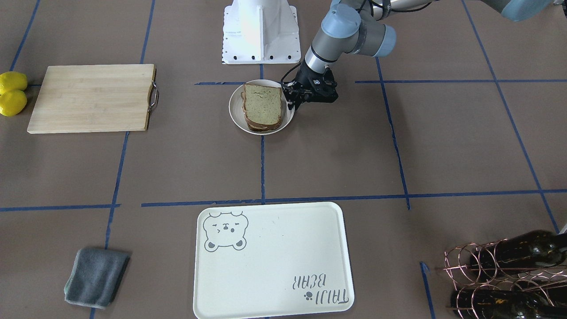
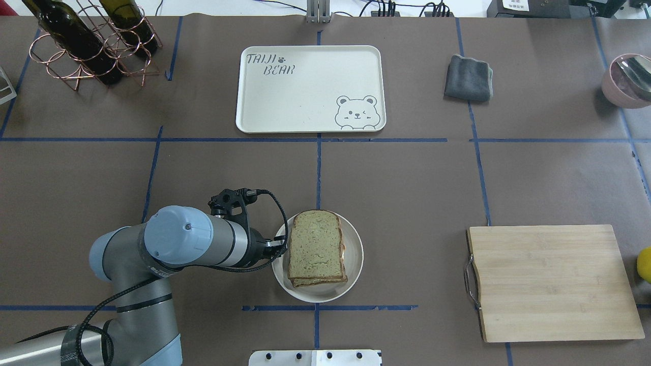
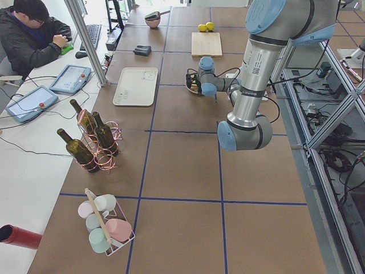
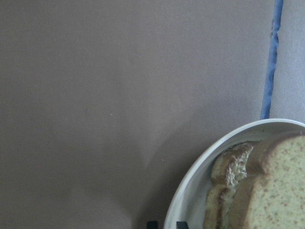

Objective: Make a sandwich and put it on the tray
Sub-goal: 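Reach the left gripper to the white plate rim and grip it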

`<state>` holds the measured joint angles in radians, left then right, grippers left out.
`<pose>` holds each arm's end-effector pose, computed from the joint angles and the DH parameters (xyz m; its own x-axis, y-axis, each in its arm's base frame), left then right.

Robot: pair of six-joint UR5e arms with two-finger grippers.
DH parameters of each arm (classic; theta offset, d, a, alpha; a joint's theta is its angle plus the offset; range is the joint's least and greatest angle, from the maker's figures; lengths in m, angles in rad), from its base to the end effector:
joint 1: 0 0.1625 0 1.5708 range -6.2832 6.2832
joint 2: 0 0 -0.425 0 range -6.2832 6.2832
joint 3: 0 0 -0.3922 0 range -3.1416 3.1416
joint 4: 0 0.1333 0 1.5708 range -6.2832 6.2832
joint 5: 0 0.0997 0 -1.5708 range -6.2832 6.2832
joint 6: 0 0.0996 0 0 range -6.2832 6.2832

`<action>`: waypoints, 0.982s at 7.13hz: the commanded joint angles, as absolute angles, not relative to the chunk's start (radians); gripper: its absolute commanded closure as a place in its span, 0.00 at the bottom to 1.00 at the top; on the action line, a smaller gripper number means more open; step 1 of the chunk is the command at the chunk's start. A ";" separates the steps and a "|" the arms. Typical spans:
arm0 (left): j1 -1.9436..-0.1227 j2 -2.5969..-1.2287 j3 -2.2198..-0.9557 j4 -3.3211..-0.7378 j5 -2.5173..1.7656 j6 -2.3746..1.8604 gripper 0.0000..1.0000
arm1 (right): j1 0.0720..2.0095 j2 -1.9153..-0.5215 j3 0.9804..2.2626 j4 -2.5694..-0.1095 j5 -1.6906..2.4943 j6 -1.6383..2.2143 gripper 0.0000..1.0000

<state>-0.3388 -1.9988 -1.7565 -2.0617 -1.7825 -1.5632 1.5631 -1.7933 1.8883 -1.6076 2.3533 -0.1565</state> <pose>0.5557 -0.3150 0.2780 0.4250 -0.1419 -0.8940 0.1447 0.9856 -0.0877 0.0600 -0.4008 0.6045 0.6990 -0.2015 0.6862 0.1181 0.9788 0.1672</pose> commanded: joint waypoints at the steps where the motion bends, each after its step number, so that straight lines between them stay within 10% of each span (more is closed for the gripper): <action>1: -0.336 -1.997 -1.756 -2.062 -1.782 -1.563 0.75 | 1.563 -1.793 1.888 -1.608 2.353 -0.155 0.00; 7: -0.331 -1.996 -1.782 -2.062 -1.779 -1.563 1.00 | 1.563 -1.792 1.888 -1.608 2.353 -0.152 0.00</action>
